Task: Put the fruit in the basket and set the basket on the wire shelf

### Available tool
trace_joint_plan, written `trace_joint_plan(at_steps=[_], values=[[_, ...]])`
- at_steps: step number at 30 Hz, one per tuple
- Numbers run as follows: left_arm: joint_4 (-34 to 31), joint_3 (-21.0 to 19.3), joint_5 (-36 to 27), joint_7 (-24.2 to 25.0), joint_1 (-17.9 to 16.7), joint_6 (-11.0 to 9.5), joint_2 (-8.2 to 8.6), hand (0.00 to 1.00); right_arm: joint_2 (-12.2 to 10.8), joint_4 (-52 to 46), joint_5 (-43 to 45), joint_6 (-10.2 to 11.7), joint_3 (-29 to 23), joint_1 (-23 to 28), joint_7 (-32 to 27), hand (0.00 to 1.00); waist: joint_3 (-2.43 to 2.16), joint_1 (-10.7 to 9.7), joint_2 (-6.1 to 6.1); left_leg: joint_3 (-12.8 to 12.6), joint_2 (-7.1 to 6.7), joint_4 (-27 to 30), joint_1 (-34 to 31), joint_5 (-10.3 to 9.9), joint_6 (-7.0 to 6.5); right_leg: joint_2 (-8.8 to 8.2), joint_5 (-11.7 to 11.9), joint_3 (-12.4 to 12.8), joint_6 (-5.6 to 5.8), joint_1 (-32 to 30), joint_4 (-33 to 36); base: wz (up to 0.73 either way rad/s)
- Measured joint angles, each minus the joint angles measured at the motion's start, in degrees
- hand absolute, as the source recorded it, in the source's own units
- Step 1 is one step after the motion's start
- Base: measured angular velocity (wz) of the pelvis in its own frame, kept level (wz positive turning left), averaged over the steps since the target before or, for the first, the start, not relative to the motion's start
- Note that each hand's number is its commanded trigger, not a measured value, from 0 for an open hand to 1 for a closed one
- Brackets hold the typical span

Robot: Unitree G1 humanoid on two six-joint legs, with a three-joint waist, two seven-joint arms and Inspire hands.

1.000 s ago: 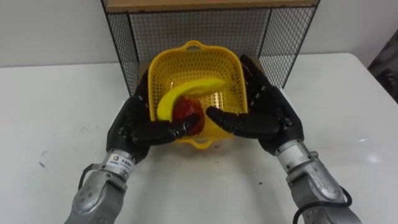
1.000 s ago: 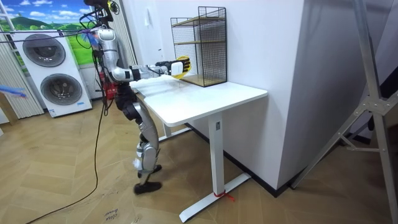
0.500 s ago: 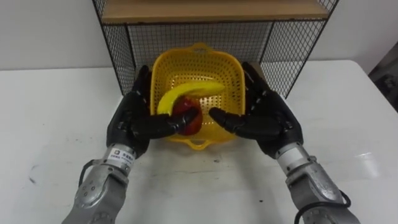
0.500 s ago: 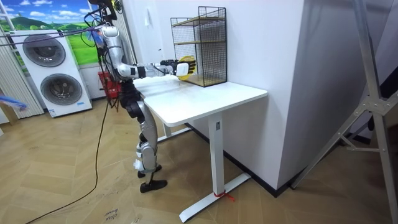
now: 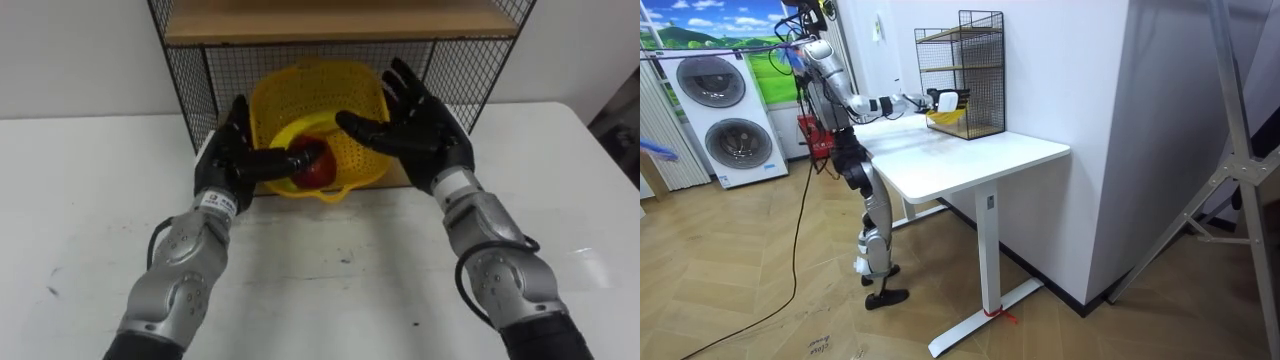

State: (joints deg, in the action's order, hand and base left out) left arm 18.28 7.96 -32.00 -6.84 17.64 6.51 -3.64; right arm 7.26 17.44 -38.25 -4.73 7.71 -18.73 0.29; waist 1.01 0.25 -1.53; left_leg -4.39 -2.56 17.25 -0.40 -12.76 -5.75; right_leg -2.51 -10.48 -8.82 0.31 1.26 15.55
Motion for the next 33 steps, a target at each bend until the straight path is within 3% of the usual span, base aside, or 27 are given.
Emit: trace_joint_plan(at_steps=[7,15,21,33], values=[[6.0,-1.0,-2.4,-2.7,4.8,3.3,0.85,0.00,-1.2,2.7,-0.8,-2.8,-0.1,-2.4,-4.2,0.00,-0.07,-0.3,0.46,0.0,0.00,0.0,-0.3,0.0,0.00,0.00,0.0,0.1,0.01,-0.2,0.0,0.00],[10.0,-2.7,-4.6,-6.9,9.7,7.2,0.87,0.00,-1.9,10.9,-9.1,-3.1,-0.1,-10.6,-6.7,0.00,-0.07,-0.5,1.09,-0.2,0.01,0.0,1.0,0.1,0.03,0.00,0.0,0.7,-0.01,0.9,-0.1,-0.01],[11.0,-3.3,-4.5,-7.7,10.4,7.4,0.99,0.00,-2.5,14.8,-9.1,-3.6,0.0,-11.6,-6.8,0.00,-0.05,-0.5,2.00,-0.2,0.04,-1.1,2.1,0.2,-0.01,0.12,0.5,0.7,0.02,2.0,-0.9,0.00],[12.7,-3.3,-4.6,-8.6,10.4,7.6,0.59,0.00,-3.5,17.9,-9.4,-4.1,0.0,-11.7,-6.8,0.00,0.01,-1.7,2.08,-0.1,0.00,-1.0,2.2,0.3,0.02,0.11,0.5,0.6,0.02,2.2,-1.0,0.00]])
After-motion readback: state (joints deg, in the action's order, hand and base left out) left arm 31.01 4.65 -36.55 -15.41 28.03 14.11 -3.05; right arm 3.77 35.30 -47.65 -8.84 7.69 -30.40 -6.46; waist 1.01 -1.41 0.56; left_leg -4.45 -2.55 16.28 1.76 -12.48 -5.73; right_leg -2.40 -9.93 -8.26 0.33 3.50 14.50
